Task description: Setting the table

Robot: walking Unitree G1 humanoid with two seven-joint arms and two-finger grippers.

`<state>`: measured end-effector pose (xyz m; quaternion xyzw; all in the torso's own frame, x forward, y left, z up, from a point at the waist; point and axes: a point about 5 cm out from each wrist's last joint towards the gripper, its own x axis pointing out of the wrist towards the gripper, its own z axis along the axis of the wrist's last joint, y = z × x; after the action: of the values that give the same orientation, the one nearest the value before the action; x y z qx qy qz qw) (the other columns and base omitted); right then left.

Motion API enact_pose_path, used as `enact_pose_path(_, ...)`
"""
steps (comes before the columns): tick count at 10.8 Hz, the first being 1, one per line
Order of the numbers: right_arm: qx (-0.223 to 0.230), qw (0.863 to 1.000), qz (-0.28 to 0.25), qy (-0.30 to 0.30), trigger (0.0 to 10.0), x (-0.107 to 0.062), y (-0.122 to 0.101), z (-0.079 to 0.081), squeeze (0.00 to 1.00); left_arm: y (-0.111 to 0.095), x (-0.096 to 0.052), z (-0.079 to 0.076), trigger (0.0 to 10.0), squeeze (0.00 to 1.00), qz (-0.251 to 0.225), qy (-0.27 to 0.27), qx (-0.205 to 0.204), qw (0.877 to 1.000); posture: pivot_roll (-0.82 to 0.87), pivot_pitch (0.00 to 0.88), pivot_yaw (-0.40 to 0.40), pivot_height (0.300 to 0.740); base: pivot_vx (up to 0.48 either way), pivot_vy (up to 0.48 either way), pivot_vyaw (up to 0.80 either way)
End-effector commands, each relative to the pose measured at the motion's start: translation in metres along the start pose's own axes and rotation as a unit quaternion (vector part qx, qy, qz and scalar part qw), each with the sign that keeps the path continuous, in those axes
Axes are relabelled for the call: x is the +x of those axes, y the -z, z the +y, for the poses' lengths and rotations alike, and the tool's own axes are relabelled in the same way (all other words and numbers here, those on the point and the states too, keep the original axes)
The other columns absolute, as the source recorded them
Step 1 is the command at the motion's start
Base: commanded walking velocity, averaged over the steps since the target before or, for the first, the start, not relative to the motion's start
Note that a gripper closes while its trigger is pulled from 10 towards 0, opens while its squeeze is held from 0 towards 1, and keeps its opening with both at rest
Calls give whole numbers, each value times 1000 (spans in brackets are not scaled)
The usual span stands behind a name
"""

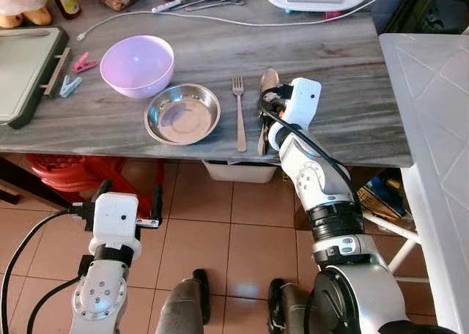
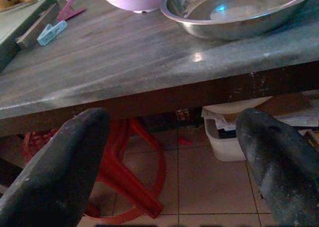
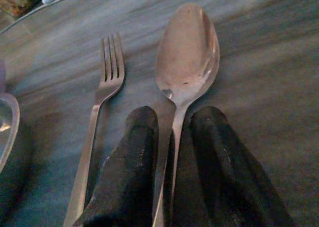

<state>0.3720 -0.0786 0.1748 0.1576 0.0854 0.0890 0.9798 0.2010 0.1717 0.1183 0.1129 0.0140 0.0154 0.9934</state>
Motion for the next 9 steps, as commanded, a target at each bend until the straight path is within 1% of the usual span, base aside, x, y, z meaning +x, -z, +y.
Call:
enact_pose_path(1,8,996,91,24,10000,-3,42,-15,1000,5,-1,0,10000,0,12,0,2,1000,117,283,65,740,0,0,0)
enact_pose_path(3,-7,996,88,12,10000,-2,40,-15,1000,5,0,0,10000,0,11,0,2,1000,118,279,64,740,0,0,0)
enact_pose_path(4,-22,997,72,7,10000,-2,35,-15,1000,5,0,0,10000,0,10,-1,2,1000,117,278,64,740,0,0,0)
enact_pose_path(6,-56,998,23,-7,10000,-7,25,-16,1000,5,1,0,10000,0,9,-1,1,1000,116,273,63,740,0,0,0)
enact_pose_path(7,-61,998,5,-14,10000,-8,21,-16,1000,5,1,0,10000,0,8,-1,2,1000,114,272,65,740,0,0,0)
enact_pose_path(8,-50,998,-18,-24,10000,-10,16,-14,1000,5,1,0,10000,0,7,0,3,1000,114,272,67,740,0,0,0)
enact_pose_path(9,-58,997,-45,-37,10000,-11,8,-11,1000,4,2,-1,10000,0,6,1,3,1000,114,271,68,740,0,0,0)
